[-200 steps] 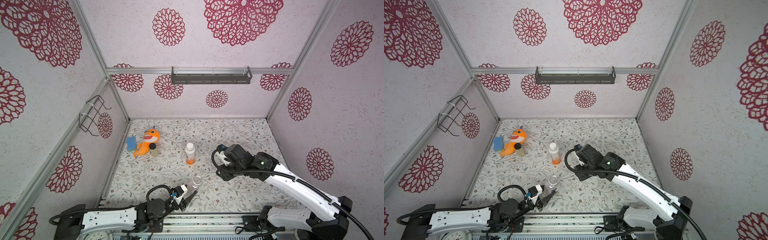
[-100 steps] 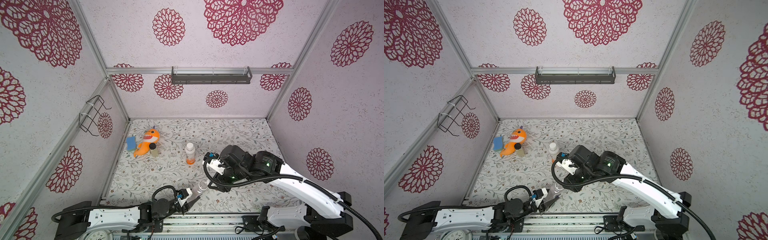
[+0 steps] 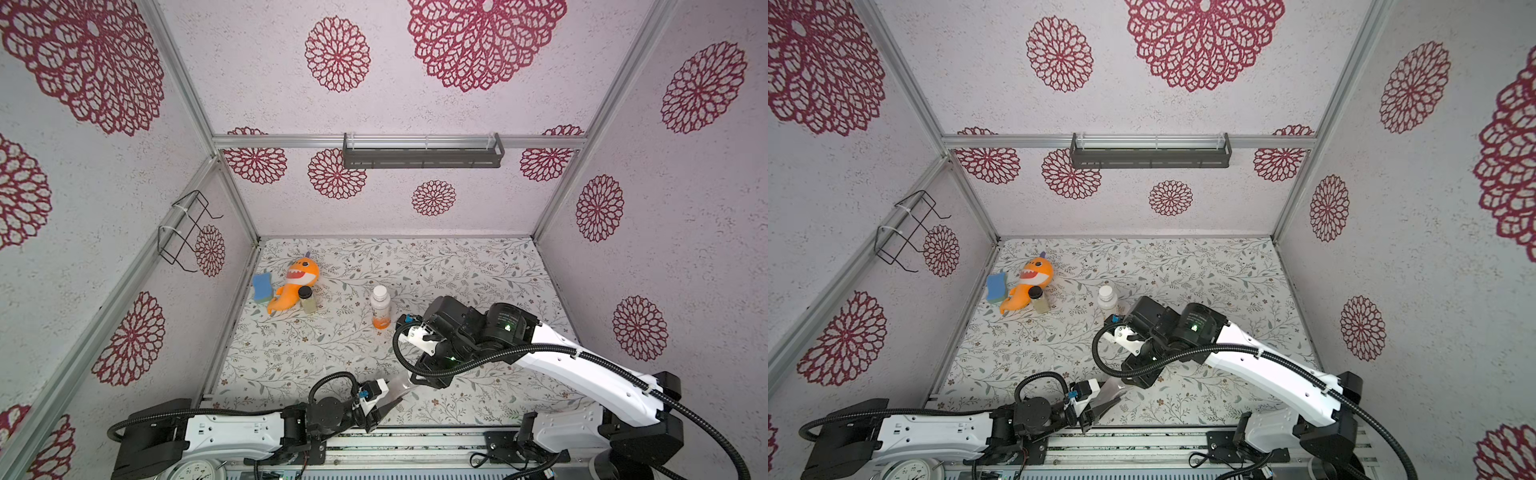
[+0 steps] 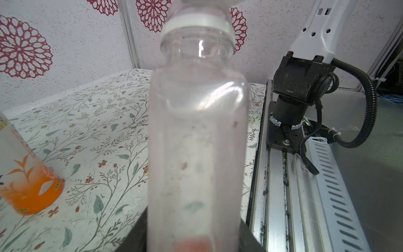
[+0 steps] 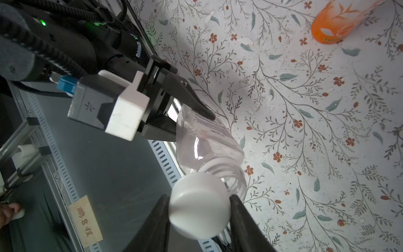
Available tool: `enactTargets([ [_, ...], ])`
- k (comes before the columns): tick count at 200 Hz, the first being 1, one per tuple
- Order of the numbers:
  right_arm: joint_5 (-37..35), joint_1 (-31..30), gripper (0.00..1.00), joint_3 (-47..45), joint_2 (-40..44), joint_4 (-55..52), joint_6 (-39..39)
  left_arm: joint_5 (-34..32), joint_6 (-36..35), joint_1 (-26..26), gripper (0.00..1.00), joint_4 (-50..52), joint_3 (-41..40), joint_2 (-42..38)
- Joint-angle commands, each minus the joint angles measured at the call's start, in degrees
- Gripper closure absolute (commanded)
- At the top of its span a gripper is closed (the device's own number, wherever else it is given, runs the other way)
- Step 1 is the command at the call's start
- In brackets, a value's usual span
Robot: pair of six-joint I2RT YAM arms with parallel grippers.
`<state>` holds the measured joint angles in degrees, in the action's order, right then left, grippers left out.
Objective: Screw on the bottle caps
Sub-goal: Close the bottle cap on the plastic bottle.
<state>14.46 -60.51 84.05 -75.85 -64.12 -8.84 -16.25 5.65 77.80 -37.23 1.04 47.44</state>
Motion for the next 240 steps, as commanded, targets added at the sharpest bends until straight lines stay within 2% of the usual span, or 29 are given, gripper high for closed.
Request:
enactTargets([
  [1,-1.71,0.50,0.57,-0.43,2.58,1.17,-0.03,-0.61,-0.12,-0.35,0.55,-2.56,0.81,-1.07],
  [69,1.16,3.22,0.57,-2.08,5.16,2.31,-1.68,-0.67,-0.27,-0.40,0.59,-2.58,0.80,-1.21],
  [127,6.37,6.10,0.57,-3.78,4.75,3.36,-1.00,-0.54,-0.39,-0.33,0.60,-2.49,0.46,-2.12],
  [157,6.73,7.63,0.57,-4.66,4.47,3.63,-1.13,-0.56,-0.42,-0.26,0.60,-2.41,0.19,-2.88],
  [240,12.36,7.76,0.57,-6.68,3.17,6.78,-2.23,-0.34,-0.59,-0.36,0.60,-2.84,0.26,-2.07],
])
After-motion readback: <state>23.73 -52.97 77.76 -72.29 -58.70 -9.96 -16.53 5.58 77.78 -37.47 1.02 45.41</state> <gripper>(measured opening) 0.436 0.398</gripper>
